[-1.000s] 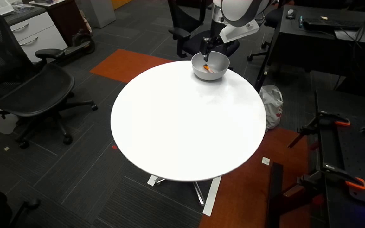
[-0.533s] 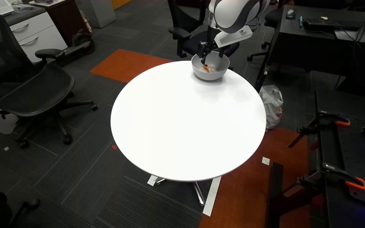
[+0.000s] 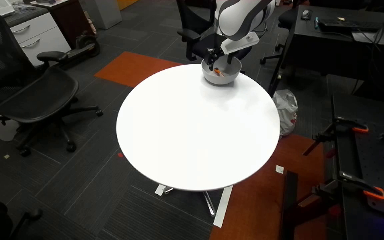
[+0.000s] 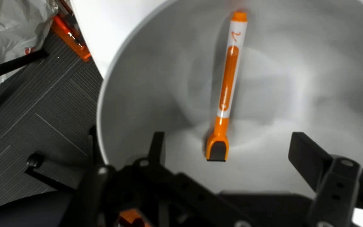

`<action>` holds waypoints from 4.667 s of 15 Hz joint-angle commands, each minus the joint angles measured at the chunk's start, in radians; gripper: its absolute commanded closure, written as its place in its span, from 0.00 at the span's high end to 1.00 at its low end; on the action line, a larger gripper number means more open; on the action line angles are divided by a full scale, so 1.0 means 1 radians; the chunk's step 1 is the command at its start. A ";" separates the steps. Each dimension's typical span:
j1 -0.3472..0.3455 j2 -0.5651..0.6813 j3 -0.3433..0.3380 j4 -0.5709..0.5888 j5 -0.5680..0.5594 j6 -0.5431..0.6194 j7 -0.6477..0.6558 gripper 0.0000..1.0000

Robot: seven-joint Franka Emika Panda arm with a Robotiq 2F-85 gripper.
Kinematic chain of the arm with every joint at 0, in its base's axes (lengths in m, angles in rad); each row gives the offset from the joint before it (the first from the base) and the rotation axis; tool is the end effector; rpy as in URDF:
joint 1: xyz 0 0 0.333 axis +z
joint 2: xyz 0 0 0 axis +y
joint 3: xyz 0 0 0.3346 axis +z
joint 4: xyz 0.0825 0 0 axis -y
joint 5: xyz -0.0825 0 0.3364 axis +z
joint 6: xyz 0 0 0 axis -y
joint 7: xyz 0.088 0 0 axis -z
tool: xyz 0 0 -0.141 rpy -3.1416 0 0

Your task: Remove the orange marker from the grey bowl

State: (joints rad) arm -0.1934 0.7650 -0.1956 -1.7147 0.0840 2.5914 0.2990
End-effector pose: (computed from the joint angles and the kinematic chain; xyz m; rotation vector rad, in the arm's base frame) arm 0.6237 -0.2395 0.1801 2.8648 -1.0377 0.1893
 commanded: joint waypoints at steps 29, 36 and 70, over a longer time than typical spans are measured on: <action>0.097 -0.276 -0.050 -0.292 -0.023 0.113 0.028 0.03; 0.313 -0.440 -0.185 -0.499 -0.219 0.339 0.145 0.03; 0.402 -0.172 0.097 -0.233 -0.282 0.130 -0.092 0.99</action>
State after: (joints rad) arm 0.2184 0.5860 -0.1167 -1.9793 -0.2107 2.7623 0.2387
